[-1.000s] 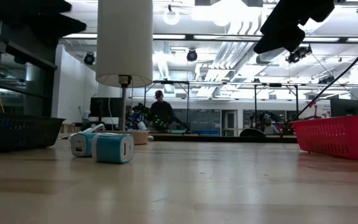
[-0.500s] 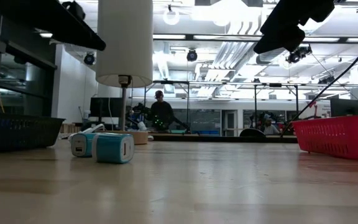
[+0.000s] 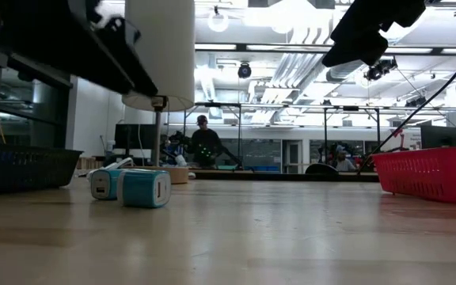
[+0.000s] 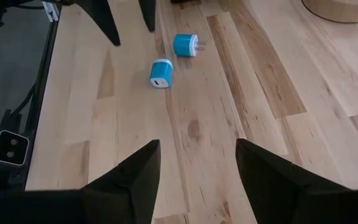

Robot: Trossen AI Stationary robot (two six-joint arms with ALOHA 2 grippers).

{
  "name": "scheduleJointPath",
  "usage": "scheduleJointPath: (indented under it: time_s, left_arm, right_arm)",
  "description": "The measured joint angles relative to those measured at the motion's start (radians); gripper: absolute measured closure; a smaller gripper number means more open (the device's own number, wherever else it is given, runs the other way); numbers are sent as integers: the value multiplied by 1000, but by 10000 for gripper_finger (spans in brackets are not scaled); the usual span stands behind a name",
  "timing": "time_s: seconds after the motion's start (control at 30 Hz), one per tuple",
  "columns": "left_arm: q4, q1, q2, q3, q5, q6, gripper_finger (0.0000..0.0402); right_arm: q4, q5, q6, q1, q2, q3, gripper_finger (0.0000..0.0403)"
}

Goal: Pick & Place Office items
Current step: Put the right blue charger adapter into the red bin

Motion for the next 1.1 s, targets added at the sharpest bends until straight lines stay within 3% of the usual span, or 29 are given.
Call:
scheduleJointPath:
  time_s: [0.2,0.43,1.1]
  left_arm:
    - [-9,114,23,0,268,-58,169]
    - [-13,162,52,0,291,-16,169]
    - [14,159,145,0,327,-43,169]
  right_arm:
    - [1,0,0,0,0,0,207]
    - [7,0,0,0,0,0,207]
    - [44,3,0,0,0,0,207]
